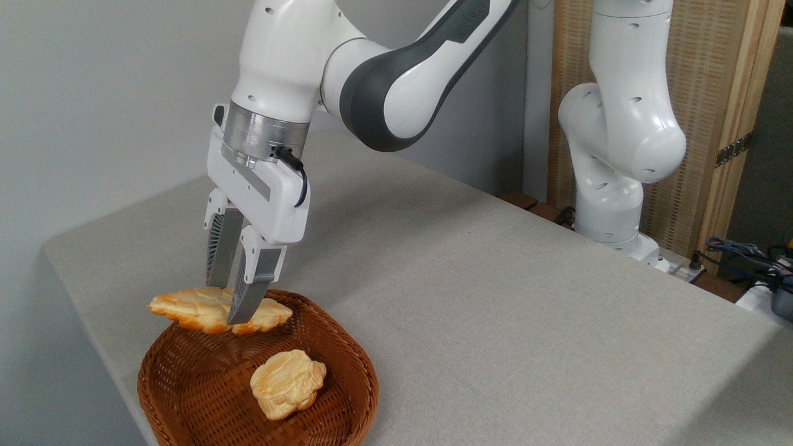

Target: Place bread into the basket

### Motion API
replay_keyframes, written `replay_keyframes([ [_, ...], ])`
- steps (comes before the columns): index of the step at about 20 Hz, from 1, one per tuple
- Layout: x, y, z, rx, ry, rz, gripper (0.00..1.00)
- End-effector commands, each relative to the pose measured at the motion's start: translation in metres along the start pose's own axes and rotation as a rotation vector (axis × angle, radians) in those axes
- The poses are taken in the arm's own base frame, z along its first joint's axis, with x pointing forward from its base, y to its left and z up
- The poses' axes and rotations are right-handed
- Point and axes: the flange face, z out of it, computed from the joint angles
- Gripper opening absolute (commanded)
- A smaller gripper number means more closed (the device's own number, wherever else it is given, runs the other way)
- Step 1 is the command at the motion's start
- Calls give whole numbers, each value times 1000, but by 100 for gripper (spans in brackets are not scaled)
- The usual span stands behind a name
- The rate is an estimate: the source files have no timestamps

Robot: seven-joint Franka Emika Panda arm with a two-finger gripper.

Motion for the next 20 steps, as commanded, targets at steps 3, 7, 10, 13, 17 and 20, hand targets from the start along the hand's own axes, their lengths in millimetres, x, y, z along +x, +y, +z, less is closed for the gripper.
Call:
replay_keyframes([
  [3,2,-4,-2,2,6,-20,100],
  [7,0,-6,-4,5,7,-41,100],
  [10,-4,0,-11,-44,-47,-74,100],
  [13,-16,8,-28,-132,-138,-100,100],
  [17,-31,17,-44,-216,-266,-82,100],
  [20,-36,15,-67,-201,-303,-92,100],
])
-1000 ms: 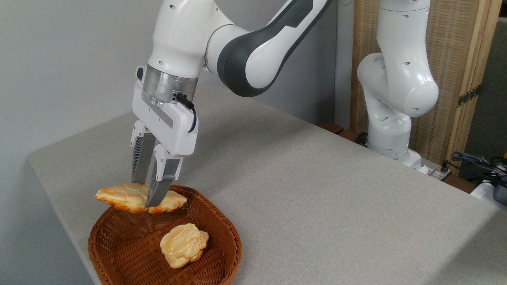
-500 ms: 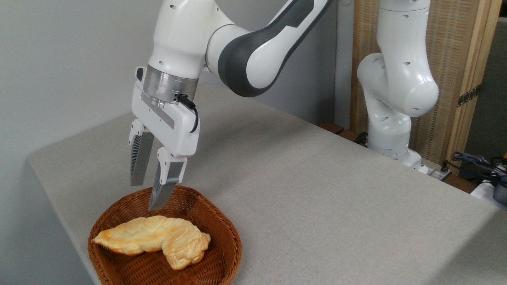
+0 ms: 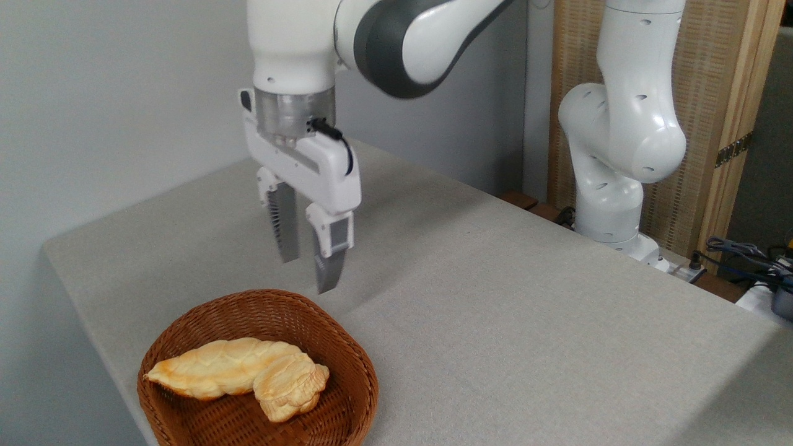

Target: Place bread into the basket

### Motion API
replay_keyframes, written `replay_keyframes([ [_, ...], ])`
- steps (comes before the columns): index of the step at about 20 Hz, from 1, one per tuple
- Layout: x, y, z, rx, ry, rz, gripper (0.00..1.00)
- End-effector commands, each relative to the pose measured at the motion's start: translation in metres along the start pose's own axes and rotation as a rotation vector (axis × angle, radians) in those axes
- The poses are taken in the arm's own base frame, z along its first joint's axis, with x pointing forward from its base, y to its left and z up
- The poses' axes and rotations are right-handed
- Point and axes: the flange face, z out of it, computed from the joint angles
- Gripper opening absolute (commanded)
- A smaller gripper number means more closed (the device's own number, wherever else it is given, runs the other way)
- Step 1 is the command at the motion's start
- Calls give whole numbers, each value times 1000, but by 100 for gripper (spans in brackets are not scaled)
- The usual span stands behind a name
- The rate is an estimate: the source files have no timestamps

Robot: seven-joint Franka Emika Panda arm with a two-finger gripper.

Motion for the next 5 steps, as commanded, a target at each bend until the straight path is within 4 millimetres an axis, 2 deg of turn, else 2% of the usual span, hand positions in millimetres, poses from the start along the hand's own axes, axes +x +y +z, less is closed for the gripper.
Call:
replay_keyframes([
  [1,-11,2,-25,11,-18,-55,100],
  [5,-27,-15,-31,12,-8,-110,100],
])
